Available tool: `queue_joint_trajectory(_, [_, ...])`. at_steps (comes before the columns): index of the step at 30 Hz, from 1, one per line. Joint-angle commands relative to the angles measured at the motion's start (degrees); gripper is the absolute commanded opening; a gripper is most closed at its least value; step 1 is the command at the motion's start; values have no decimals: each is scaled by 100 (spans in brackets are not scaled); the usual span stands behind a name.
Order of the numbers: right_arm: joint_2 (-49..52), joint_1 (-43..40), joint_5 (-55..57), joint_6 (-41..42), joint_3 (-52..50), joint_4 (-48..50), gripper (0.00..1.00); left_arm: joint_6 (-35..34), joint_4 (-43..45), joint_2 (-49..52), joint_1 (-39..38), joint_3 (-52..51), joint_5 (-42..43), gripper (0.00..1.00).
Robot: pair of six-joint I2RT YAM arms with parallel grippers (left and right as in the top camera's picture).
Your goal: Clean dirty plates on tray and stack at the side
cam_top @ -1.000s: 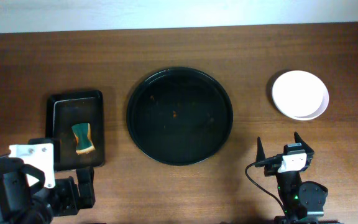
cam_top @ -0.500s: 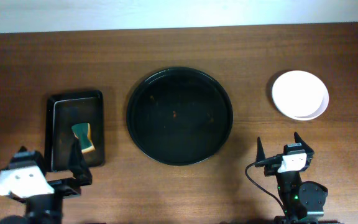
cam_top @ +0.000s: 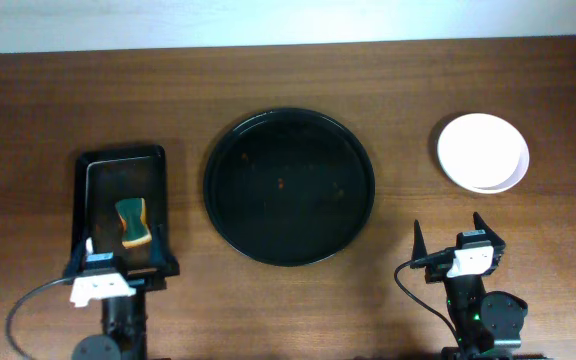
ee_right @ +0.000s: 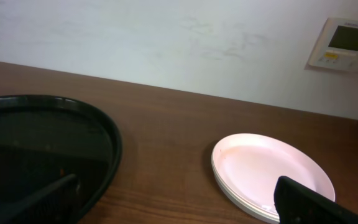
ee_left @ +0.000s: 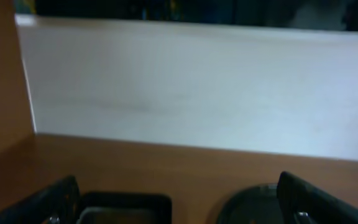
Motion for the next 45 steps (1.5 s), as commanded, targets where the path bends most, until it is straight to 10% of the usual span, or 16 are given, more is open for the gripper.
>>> queue_joint_trajectory(1, [-48,-22,-31,15,-46,-2,99,90,721,-61,-15,-737,177,99])
queue_joint_trajectory(45, [-48,-22,-31,15,-46,-2,99,90,221,-57,-52,-1357,199,99])
